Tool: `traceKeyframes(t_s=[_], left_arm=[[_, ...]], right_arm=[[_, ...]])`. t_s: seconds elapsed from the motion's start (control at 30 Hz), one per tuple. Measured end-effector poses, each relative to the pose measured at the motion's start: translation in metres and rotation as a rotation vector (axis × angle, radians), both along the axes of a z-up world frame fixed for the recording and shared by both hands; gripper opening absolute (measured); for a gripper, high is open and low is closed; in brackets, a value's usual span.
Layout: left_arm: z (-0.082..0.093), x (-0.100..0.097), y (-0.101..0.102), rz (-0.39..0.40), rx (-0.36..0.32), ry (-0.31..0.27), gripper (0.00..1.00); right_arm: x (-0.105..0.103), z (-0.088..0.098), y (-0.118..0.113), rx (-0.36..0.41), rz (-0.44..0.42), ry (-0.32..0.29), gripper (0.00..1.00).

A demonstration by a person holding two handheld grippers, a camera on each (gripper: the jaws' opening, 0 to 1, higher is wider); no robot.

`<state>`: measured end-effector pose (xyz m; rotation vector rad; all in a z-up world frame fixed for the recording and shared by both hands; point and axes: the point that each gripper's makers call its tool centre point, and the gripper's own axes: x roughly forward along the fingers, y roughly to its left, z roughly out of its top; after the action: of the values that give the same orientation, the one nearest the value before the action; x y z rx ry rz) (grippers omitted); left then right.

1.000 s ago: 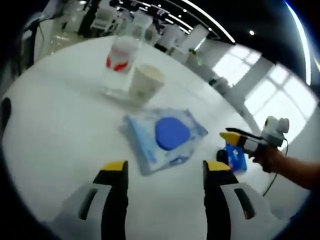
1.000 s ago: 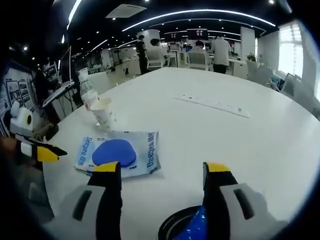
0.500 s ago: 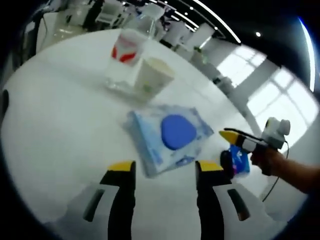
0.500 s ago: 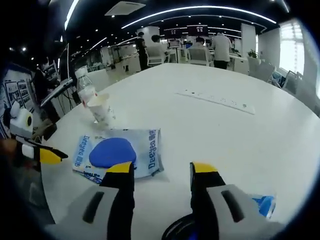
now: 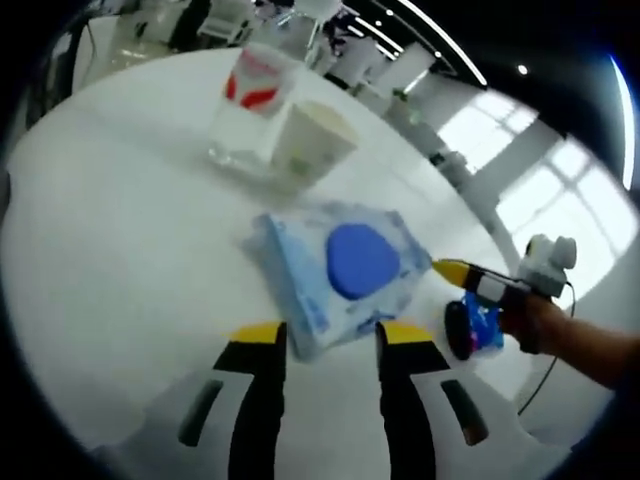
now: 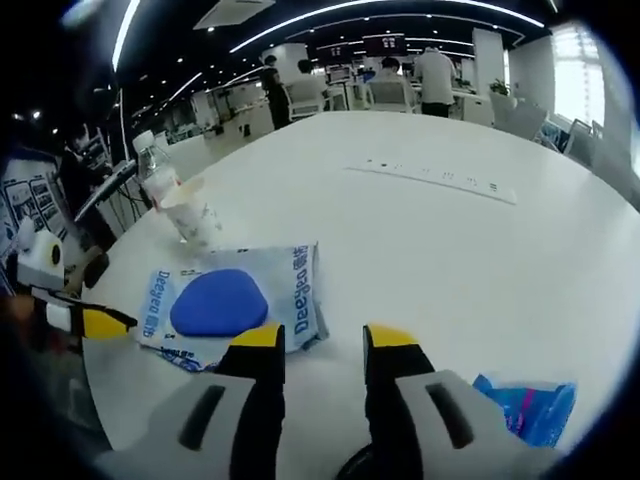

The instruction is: Arrange the tabletop items into an orderly group along one side of the table until the central work area is clear of visible clutter.

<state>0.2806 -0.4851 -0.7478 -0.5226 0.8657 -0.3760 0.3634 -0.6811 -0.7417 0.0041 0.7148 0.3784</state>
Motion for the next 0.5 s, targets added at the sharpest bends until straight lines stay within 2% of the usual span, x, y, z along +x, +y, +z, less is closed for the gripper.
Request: traceKeyframes(t_s=[0.2, 0.5], left_arm=[[-0.004, 0.002, -0.004, -0.005, 0.003, 0.014, 0.31], [-0.011, 0.005, -0.003, 0.001, 0.019, 0.041, 0.24]], right_arm=[[0.002, -0.007, 0.004, 0.010, -0.002, 0.025, 0.25], [0.000, -0.018, 0.011, 0.013, 0.002, 0.057, 0.11]])
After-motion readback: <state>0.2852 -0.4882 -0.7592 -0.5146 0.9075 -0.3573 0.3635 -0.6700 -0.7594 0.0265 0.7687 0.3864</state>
